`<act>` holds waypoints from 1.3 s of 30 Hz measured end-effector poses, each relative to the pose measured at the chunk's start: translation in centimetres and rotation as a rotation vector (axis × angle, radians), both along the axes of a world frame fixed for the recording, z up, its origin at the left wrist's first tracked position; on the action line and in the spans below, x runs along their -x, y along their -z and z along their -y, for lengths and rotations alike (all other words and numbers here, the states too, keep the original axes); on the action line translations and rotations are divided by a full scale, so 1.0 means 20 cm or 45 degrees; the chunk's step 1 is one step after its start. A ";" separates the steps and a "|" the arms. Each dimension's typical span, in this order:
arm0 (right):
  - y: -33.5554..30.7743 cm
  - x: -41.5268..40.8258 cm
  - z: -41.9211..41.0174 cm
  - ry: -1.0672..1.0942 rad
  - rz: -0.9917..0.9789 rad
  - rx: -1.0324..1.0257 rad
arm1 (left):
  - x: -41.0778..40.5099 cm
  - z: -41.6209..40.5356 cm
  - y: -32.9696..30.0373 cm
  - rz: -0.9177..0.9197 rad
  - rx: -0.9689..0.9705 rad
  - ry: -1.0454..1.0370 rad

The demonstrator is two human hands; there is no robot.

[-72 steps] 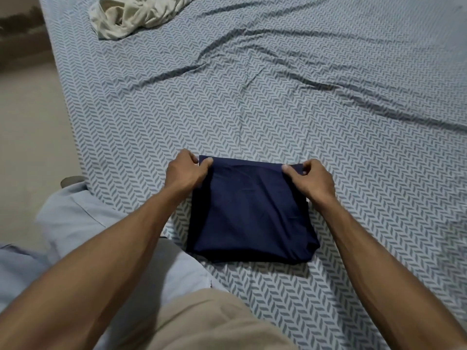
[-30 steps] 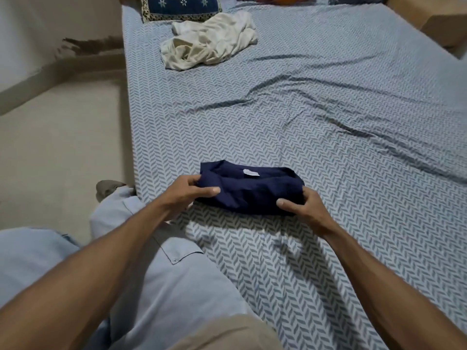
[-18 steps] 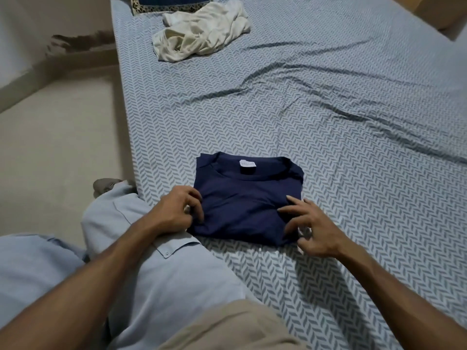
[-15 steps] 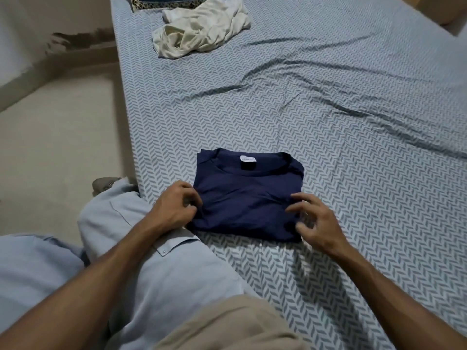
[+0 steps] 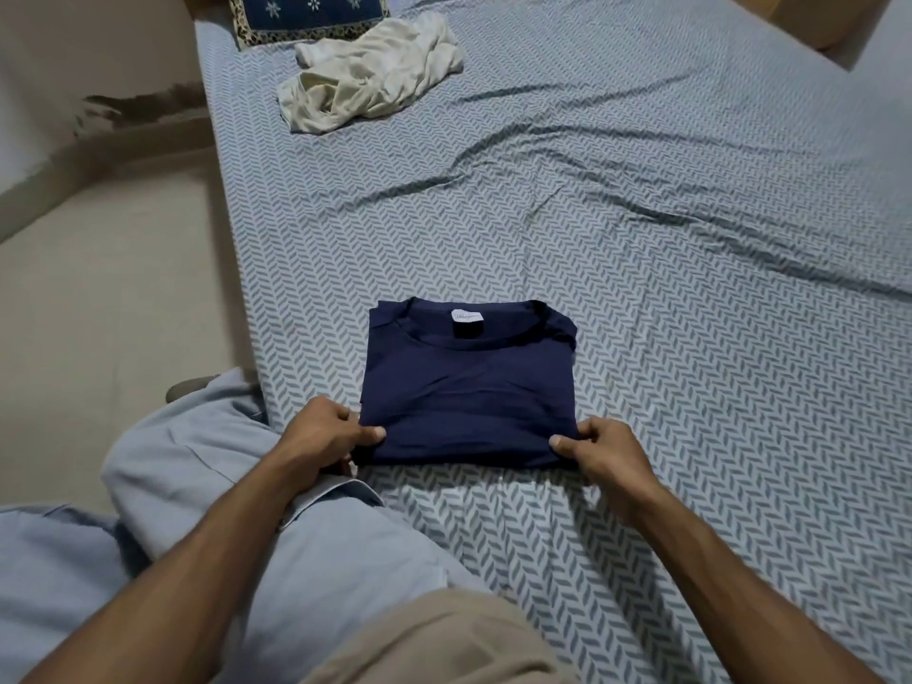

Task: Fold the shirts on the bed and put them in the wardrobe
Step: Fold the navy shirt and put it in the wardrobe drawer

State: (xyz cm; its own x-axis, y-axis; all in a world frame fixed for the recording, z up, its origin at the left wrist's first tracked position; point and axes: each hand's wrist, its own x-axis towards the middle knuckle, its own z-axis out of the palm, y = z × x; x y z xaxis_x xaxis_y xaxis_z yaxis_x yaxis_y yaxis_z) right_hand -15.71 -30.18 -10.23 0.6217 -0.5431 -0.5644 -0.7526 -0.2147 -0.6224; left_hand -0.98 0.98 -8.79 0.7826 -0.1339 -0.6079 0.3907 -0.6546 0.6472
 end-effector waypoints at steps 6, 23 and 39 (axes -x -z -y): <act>-0.08 -0.20 0.07 -0.102 -0.054 0.327 | -0.13 0.03 0.01 0.066 0.003 -0.156; -0.07 -0.67 0.11 0.102 -0.044 -0.215 | -0.47 0.32 -0.01 0.007 -0.169 -0.032; -0.07 -0.60 0.12 -0.084 0.256 -0.752 | -0.30 0.25 -0.04 -0.159 0.623 -0.155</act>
State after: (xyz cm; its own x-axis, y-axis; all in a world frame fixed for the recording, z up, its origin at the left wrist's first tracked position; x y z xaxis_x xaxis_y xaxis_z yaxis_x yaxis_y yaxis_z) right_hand -3.73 -32.58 -8.91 0.7685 -0.1324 -0.6260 -0.6053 0.1669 -0.7783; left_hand 4.97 -4.06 -7.96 0.7359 -0.3383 -0.5866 0.5387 -0.2323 0.8098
